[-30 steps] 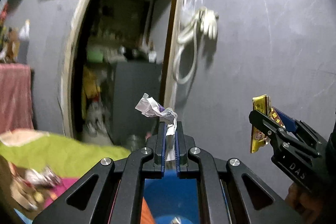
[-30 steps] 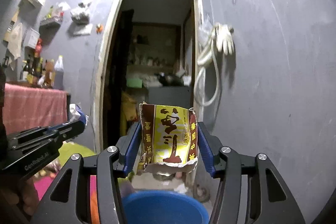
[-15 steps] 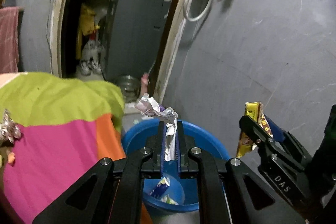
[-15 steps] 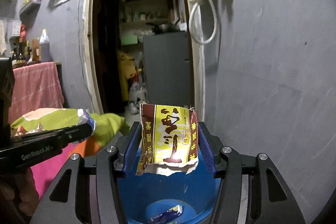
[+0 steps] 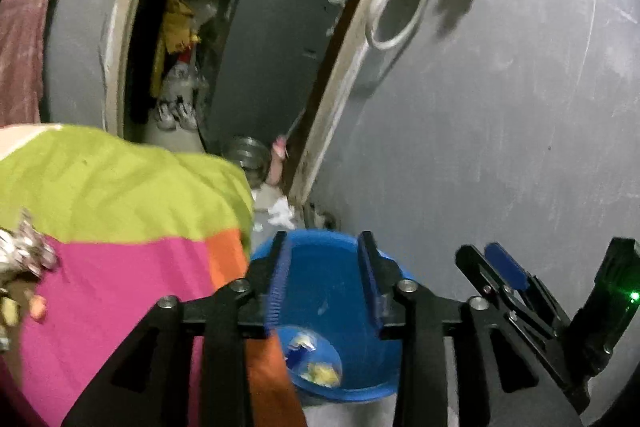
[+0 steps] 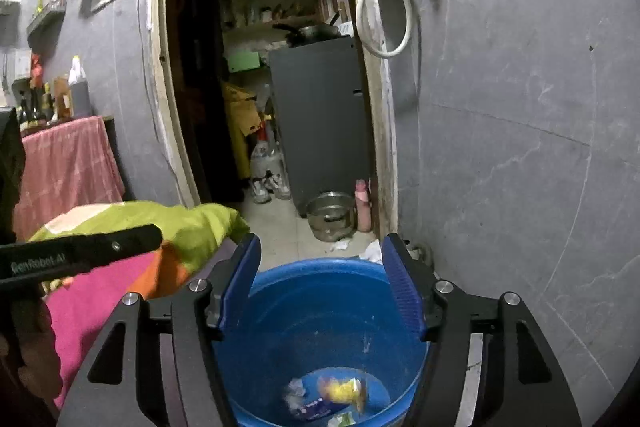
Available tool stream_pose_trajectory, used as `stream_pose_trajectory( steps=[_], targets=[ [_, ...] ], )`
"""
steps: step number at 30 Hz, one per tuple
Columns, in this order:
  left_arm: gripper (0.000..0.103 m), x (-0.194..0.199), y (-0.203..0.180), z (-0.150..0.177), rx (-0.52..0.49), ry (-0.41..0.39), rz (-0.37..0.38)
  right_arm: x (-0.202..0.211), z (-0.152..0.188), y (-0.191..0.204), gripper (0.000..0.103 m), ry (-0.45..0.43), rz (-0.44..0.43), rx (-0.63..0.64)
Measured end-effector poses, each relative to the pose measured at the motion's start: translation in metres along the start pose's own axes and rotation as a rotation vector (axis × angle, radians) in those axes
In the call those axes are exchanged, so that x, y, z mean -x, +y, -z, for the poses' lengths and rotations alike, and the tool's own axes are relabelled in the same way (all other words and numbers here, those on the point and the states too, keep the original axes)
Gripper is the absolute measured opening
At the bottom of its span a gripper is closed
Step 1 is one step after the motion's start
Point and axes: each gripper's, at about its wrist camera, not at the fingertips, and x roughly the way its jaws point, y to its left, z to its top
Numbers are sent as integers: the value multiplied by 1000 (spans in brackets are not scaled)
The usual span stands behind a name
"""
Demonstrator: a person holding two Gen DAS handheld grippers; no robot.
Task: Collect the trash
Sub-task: 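Move both tools back over the remaining trash on the cloth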
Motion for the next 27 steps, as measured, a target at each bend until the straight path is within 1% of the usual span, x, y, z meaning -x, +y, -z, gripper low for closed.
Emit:
stream_pose_trajectory(
  steps=[1, 3, 4, 7, 8, 11, 13, 15, 17, 18, 19, 21, 25, 27],
  targets=[
    [36, 9, 1, -3, 0, -24, -3, 6, -5, 3, 68, -20, 1, 4],
    [39, 29, 6, -11, -6, -75, -14, 17, -14, 11, 73, -57, -6, 8],
    [42, 36, 8, -14, -9, -91, -21, 20, -18, 14, 75, -71, -8, 10],
    [52, 67, 18, -24, -12, -157, -44, 39, -36, 31, 80, -134, -25, 22],
    [53, 78, 22, -27, -15, -177, -58, 43, -39, 36, 81, -147, -31, 25],
    [60, 104, 33, -33, -26, -214, -97, 58, -53, 56, 89, -195, -54, 33],
    [72, 126, 43, -33, -28, -247, -128, 66, -60, 71, 97, -222, -76, 38],
    [75, 149, 55, -31, -23, -278, -154, 73, -64, 87, 101, -248, -98, 47],
    [76, 168, 67, -30, -26, -292, -173, 78, -66, 103, 103, -264, -118, 54],
    [79, 175, 72, -30, -28, -299, -187, 80, -66, 111, 103, -271, -128, 58],
    [89, 183, 78, -29, -28, -310, -207, 82, -66, 122, 103, -278, -142, 61],
    [98, 204, 94, -24, -15, -345, -244, 86, -64, 140, 103, -297, -165, 60],
    [98, 236, 123, -16, 9, -388, -293, 93, -58, 176, 103, -329, -203, 85],
    [98, 251, 137, -12, 16, -410, -321, 96, -53, 195, 103, -350, -238, 97]
  ],
)
